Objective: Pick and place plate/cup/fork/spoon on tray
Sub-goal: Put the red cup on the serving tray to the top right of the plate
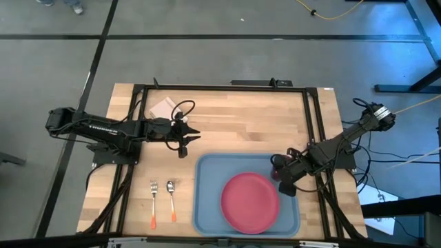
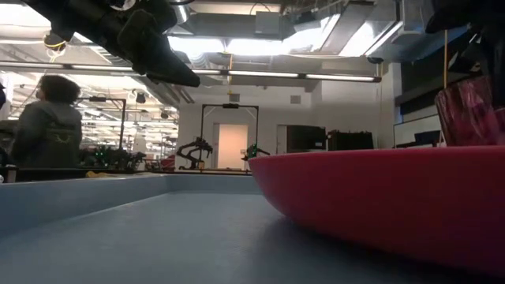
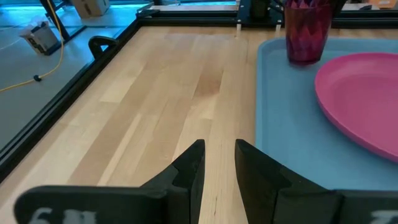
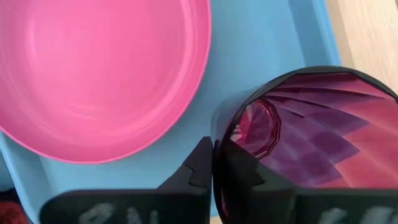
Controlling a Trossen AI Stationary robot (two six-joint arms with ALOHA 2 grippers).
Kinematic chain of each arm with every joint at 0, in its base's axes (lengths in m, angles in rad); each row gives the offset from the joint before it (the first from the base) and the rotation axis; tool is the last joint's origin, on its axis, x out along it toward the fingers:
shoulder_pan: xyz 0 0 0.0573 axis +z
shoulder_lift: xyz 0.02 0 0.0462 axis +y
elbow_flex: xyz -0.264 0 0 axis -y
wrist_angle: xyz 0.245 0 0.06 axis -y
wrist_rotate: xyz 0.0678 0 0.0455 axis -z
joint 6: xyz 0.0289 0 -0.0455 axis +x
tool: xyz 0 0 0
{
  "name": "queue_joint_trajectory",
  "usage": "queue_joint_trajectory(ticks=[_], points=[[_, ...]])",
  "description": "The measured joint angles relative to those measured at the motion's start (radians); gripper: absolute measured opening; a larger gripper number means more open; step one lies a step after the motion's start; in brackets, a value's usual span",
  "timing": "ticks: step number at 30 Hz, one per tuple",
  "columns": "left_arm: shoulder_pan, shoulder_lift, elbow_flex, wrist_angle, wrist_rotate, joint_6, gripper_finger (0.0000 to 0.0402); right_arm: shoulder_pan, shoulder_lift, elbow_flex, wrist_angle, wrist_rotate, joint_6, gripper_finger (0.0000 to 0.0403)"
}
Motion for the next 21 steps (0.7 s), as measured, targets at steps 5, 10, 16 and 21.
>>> queue_joint_trajectory(ticks=[5, 10, 16, 21], points=[[0.000, 0.000, 0.000, 0.000, 0.000, 0.000, 0.0082, 0.000, 0.000, 0.000, 0.000, -0.001, -0.019, 0.0033], [0.000, 0.000, 0.000, 0.000, 0.000, 0.000, 0.0082, 0.000, 0.000, 0.000, 0.006, 0.000, -0.052, 0.0033], [0.000, 0.000, 0.000, 0.000, 0.000, 0.003, 0.0082, 0.000, 0.000, 0.000, 0.008, 0.000, -0.051, 0.0034], [0.000, 0.000, 0.000, 0.000, 0.000, 0.004, 0.0082, 0.000, 0.000, 0.000, 0.008, 0.000, -0.051, 0.0034]])
